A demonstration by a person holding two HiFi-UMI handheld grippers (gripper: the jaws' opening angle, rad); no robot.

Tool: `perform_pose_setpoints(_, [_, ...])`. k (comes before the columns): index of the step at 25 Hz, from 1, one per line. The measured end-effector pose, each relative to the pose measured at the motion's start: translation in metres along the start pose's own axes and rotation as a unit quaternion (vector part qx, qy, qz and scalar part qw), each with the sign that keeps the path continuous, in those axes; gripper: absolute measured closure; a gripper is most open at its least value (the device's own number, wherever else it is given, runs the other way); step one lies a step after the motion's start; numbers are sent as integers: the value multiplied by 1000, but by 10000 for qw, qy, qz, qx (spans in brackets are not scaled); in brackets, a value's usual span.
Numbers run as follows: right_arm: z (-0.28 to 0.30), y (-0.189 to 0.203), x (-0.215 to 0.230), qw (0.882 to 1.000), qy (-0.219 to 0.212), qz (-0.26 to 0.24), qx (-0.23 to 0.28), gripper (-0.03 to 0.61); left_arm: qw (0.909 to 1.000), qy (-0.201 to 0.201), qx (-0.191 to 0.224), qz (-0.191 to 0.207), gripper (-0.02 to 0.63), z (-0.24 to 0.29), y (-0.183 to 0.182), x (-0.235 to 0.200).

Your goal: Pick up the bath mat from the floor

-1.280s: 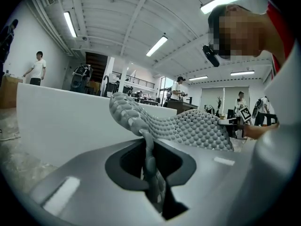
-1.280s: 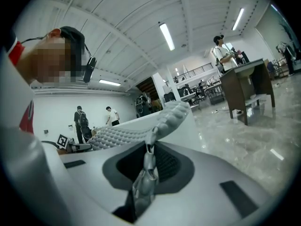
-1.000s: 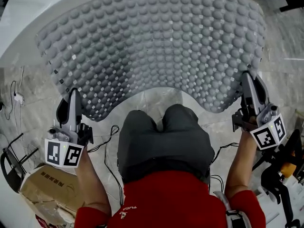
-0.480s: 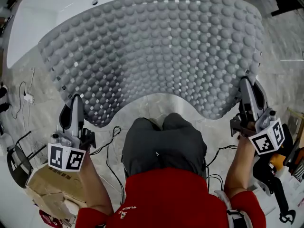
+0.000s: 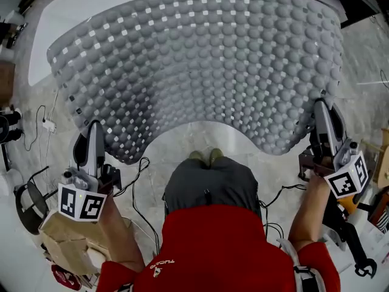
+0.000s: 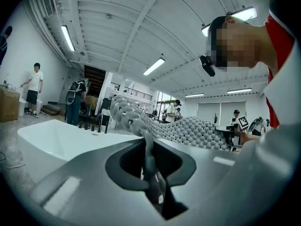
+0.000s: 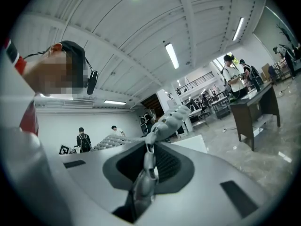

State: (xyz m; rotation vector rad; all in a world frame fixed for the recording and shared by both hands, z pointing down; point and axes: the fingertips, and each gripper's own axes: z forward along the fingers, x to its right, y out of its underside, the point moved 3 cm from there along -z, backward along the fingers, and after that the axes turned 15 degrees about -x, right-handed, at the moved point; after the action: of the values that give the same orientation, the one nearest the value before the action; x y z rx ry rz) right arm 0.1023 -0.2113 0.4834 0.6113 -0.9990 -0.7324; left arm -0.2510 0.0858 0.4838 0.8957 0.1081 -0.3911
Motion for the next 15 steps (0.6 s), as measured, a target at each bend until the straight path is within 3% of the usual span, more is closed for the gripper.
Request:
perform_pose_setpoints(5, [-1,15,8,9991,-217,172,328,532,9991,-168,-52,381,571,-8,-18,7])
perform_pose_setpoints(9, [-24,-10,11,9997,15,-156,182,532,9998,66,168,117,571,4,-11,19])
perform_pose_setpoints(15, [-4,-10,-9,9974,-200,-469,504,532,9976,52,675,130,572,-9,-5,-3])
